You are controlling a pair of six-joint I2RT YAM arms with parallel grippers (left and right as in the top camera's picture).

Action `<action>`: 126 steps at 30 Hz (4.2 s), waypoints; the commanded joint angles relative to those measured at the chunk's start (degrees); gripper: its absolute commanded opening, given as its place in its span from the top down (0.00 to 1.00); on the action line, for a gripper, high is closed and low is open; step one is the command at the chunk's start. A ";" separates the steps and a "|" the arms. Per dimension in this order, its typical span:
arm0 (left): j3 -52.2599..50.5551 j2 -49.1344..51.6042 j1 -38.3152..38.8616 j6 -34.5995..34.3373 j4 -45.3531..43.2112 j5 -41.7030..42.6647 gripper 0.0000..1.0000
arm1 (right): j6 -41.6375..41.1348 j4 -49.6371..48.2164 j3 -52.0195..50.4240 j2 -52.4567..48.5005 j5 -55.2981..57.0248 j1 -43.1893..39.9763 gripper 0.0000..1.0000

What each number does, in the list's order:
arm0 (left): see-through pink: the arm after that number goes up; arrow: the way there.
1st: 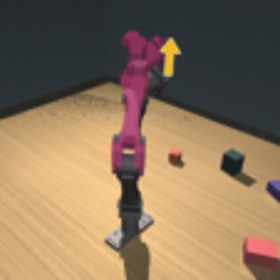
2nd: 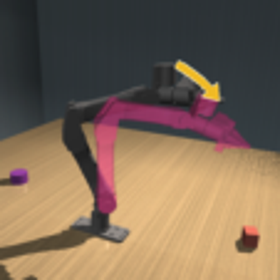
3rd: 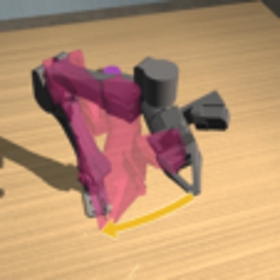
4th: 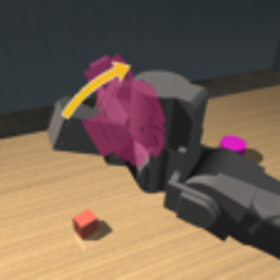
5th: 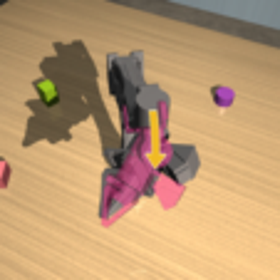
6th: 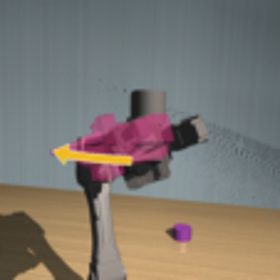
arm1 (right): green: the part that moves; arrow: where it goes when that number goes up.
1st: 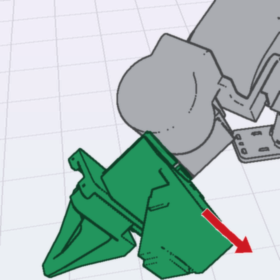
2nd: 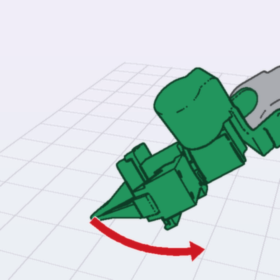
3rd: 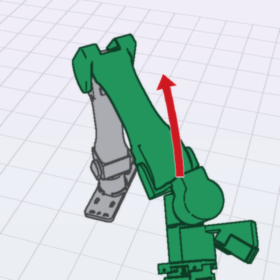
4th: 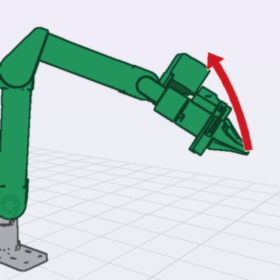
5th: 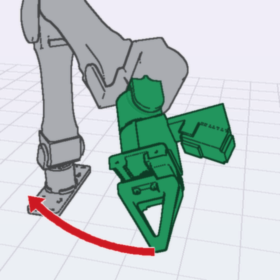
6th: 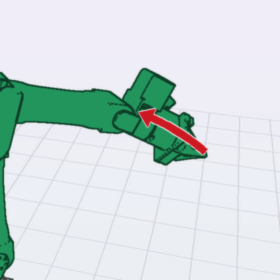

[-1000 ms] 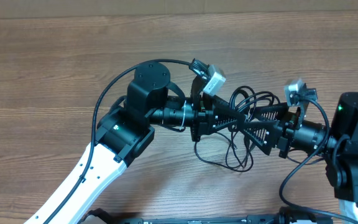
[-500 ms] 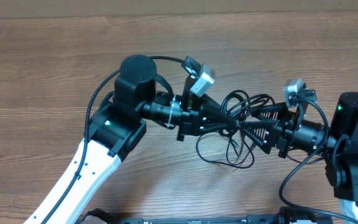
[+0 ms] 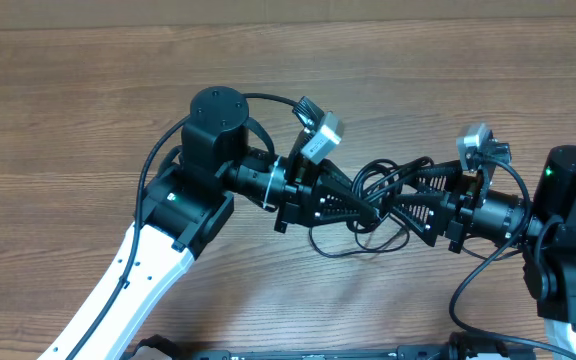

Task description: Untangle cables

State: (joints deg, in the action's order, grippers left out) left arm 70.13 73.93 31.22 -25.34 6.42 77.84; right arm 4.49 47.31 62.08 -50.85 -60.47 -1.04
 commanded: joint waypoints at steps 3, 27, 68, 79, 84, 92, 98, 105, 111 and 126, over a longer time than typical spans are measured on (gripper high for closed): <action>1.29 0.09 2.99 1.14 -0.26 -0.15 0.96 | 0.50 -1.86 -0.20 -0.04 -6.43 -0.24 0.37; 1.29 2.29 -0.74 -1.14 0.94 -0.63 0.00 | -7.76 5.51 -0.20 0.04 16.04 -0.26 0.96; 1.29 7.80 14.40 2.10 10.82 -45.00 0.34 | -11.52 19.50 -0.20 0.02 38.99 -0.13 0.96; 1.29 8.70 14.62 0.44 7.10 -45.00 0.62 | -10.16 19.98 -0.20 0.02 38.32 -0.13 0.96; 1.29 8.94 14.71 0.44 7.23 -44.78 0.67 | -9.97 19.85 -0.20 0.02 37.18 -0.13 0.96; 1.29 9.22 14.97 0.44 7.43 -45.05 0.66 | -8.48 19.65 -0.20 0.02 34.23 -0.13 0.96; 1.29 9.22 14.97 0.46 7.43 -45.05 0.87 | -8.50 19.23 -0.20 0.02 34.21 -0.13 0.96; 1.29 9.22 14.99 0.48 7.41 -45.31 0.96 | -8.50 19.45 -0.20 0.02 34.23 -0.13 0.96; 1.29 9.22 14.93 -0.13 6.97 -44.54 0.96 | -8.24 19.71 -0.20 0.02 35.17 -0.13 0.96; 1.29 9.22 14.86 -16.41 -5.55 -37.48 0.96 | -6.51 20.96 -0.24 0.02 36.04 -0.13 0.96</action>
State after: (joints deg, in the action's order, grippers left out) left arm 70.39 83.40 45.78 -36.71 3.09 38.92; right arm -2.94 67.81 62.04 -51.05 -25.08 -1.13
